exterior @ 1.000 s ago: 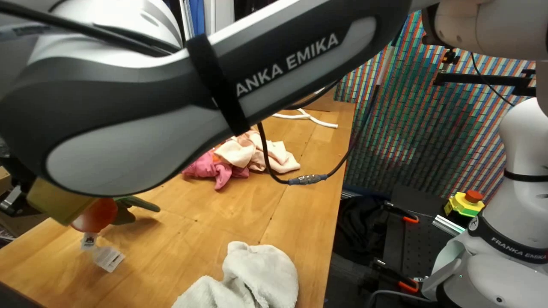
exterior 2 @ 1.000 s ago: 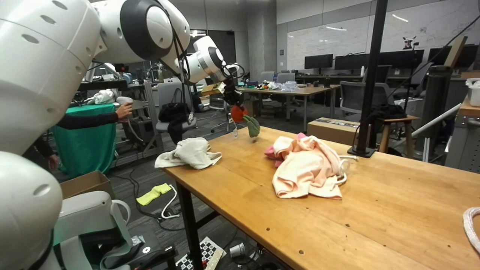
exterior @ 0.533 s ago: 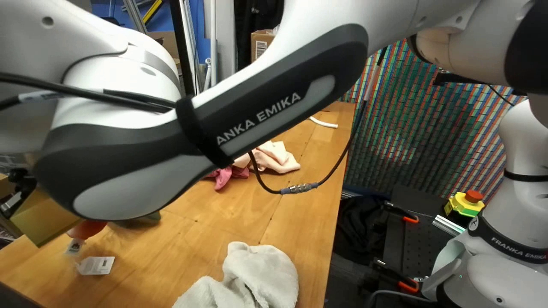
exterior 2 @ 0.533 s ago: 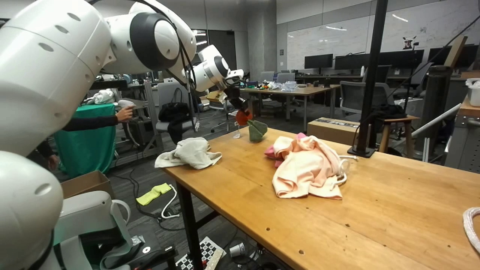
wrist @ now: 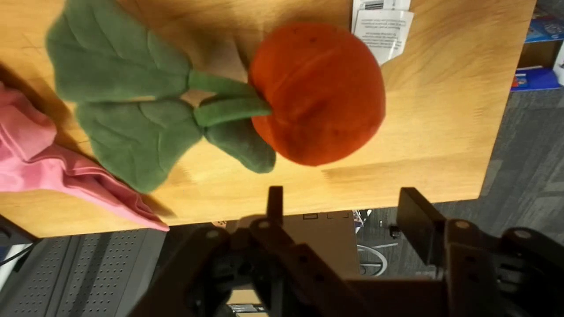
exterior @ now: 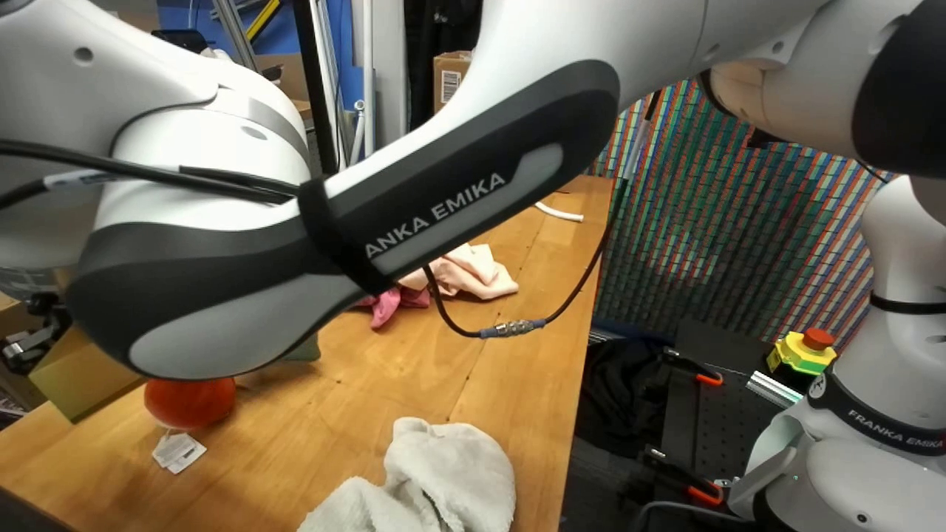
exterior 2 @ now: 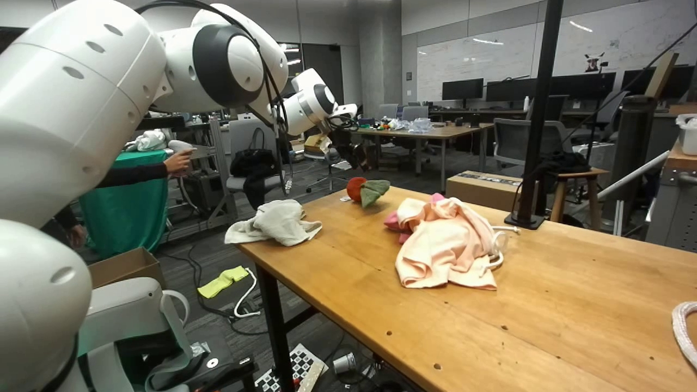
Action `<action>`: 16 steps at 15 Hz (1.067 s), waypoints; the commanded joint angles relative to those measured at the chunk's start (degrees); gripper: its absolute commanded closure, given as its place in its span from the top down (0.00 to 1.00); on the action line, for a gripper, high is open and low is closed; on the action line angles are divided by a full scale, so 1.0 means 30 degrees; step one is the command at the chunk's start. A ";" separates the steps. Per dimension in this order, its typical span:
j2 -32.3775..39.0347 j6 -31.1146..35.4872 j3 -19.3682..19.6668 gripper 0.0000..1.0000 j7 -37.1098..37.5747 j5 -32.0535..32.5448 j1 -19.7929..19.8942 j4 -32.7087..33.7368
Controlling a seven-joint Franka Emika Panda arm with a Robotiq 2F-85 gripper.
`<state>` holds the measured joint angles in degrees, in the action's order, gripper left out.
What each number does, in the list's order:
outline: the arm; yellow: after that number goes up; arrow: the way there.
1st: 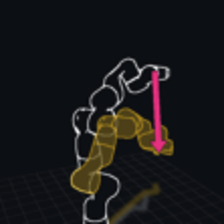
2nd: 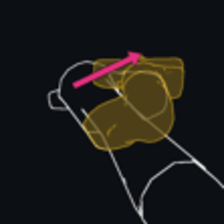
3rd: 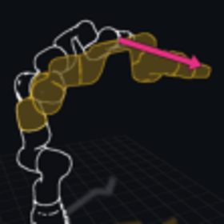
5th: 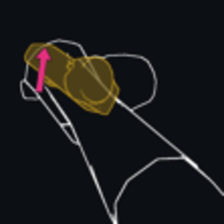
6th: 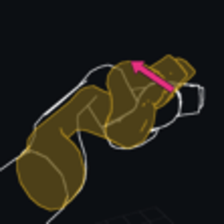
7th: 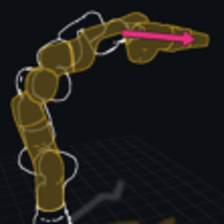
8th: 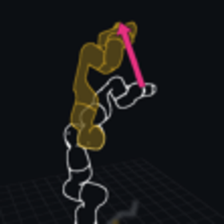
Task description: Separate the items on the table
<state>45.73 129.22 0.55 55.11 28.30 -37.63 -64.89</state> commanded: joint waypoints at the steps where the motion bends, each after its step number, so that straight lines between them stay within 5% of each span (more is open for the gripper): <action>1: 0.0164 -0.0803 -0.0014 0.99 -0.0183 -0.0216 0.0073 0.1056; 7: -0.0881 -0.1697 0.0094 1.00 -0.0592 -0.0208 0.0544 0.1227; 16: -0.4753 -0.2837 0.0530 1.00 -0.2477 -0.0578 0.3702 -0.2958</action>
<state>38.28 121.36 2.31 50.62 27.93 -29.34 -65.71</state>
